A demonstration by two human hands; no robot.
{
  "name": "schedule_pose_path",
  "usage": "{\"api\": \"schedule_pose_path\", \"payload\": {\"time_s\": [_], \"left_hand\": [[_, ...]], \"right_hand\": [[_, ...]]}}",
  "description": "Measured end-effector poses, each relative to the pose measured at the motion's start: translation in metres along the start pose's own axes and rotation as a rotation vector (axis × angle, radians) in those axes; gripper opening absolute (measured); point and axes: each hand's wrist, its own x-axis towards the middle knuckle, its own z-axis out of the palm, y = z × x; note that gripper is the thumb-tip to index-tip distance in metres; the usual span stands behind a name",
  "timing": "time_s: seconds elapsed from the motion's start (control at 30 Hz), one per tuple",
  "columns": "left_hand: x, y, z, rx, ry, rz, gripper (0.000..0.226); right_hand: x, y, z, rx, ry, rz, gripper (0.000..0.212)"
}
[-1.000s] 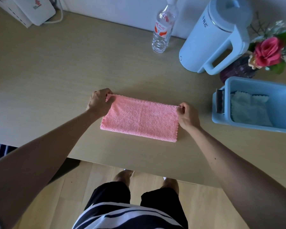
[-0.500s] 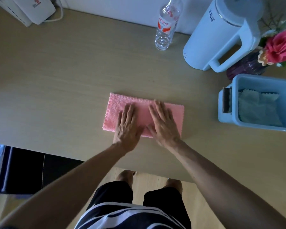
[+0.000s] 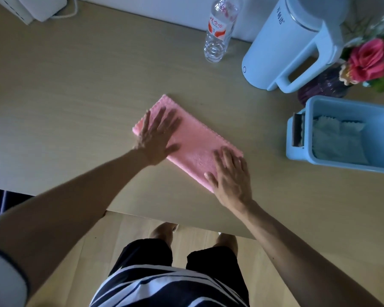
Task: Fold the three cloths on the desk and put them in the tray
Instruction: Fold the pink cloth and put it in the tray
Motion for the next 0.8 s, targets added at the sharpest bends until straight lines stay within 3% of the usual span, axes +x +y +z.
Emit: {"api": "schedule_pose_path", "payload": {"time_s": [0.17, 0.3, 0.43, 0.53, 0.67, 0.8], "left_hand": [[0.01, 0.011, -0.038, 0.101, 0.046, -0.049, 0.082], [-0.034, 0.038, -0.035, -0.058, 0.149, 0.144, 0.042], [-0.081, 0.037, -0.014, -0.17, 0.083, 0.314, 0.023], [-0.096, 0.026, -0.003, -0.157, 0.02, 0.344, 0.036], [-0.099, 0.03, -0.003, -0.162, 0.012, 0.325, 0.054], [-0.102, 0.029, -0.011, -0.111, -0.158, 0.318, 0.102]], "right_hand": [[-0.033, -0.03, -0.004, 0.077, 0.004, -0.068, 0.063], [-0.047, -0.036, 0.003, 0.429, -0.128, -0.243, 0.048], [-0.048, -0.015, 0.01, 0.328, -0.132, -0.405, 0.06], [-0.042, -0.011, 0.01, 0.21, -0.16, -0.444, 0.063], [-0.028, -0.019, 0.008, 0.197, -0.039, -0.435, 0.036], [-0.013, -0.03, 0.002, 0.304, -0.056, -0.341, 0.017]]}}
